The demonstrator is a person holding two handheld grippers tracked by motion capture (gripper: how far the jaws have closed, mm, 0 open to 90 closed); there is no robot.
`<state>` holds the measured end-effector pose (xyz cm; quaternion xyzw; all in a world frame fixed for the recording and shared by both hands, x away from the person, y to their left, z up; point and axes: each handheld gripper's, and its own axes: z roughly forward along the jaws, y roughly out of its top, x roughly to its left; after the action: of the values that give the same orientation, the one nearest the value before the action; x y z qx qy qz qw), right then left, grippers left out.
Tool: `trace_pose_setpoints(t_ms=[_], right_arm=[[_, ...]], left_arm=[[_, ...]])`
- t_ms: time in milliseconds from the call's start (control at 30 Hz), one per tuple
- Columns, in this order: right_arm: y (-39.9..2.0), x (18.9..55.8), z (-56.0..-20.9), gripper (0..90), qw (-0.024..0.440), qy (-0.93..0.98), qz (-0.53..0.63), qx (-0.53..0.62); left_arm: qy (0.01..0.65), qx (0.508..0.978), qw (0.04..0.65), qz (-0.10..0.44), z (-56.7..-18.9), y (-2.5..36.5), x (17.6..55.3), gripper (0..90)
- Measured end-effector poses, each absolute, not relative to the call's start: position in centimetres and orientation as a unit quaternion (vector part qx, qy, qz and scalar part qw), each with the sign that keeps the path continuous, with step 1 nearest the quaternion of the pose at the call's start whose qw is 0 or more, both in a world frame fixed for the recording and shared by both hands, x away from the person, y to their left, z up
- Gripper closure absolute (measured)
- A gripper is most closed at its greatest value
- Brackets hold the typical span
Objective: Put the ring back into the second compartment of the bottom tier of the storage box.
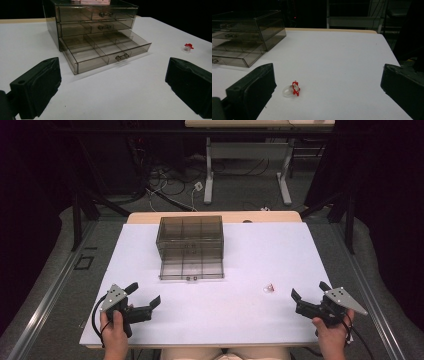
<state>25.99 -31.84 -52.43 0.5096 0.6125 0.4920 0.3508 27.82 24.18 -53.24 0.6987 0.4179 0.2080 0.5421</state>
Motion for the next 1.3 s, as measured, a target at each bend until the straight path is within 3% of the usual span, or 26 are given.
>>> trace_pose_setpoints(t_ms=[433, 567, 600, 700, 733, 1300], right_arm=[[-30.4, 26.8, -52.9, 0.0, 0.386, 0.639, 0.453, 0.488], [-29.8, 27.0, -52.7, 8.1, 0.375, 0.652, 0.449, 0.482], [-29.9, 26.9, -52.4, 9.5, 0.352, 0.668, 0.436, 0.490], [-29.6, 27.2, -52.5, 9.7, 0.348, 0.657, 0.461, 0.484], [-29.4, 27.3, -52.2, 16.0, 0.343, 0.658, 0.459, 0.488], [-28.6, 29.6, -50.8, 22.6, 0.309, 0.682, 0.432, 0.502]], left_arm=[[0.423, 0.702, 0.532, 0.213, -53.3, 24.2, 27.8, 0.4], [0.429, 0.696, 0.537, 0.210, -53.3, 24.4, 27.7, 0.4], [0.428, 0.697, 0.537, 0.208, -53.3, 24.4, 27.7, 0.4], [0.426, 0.699, 0.536, 0.205, -53.3, 24.3, 27.7, 0.4], [0.425, 0.702, 0.534, 0.202, -53.4, 24.2, 27.6, 0.4], [0.423, 0.708, 0.530, 0.197, -53.5, 24.2, 27.6, 0.4]])
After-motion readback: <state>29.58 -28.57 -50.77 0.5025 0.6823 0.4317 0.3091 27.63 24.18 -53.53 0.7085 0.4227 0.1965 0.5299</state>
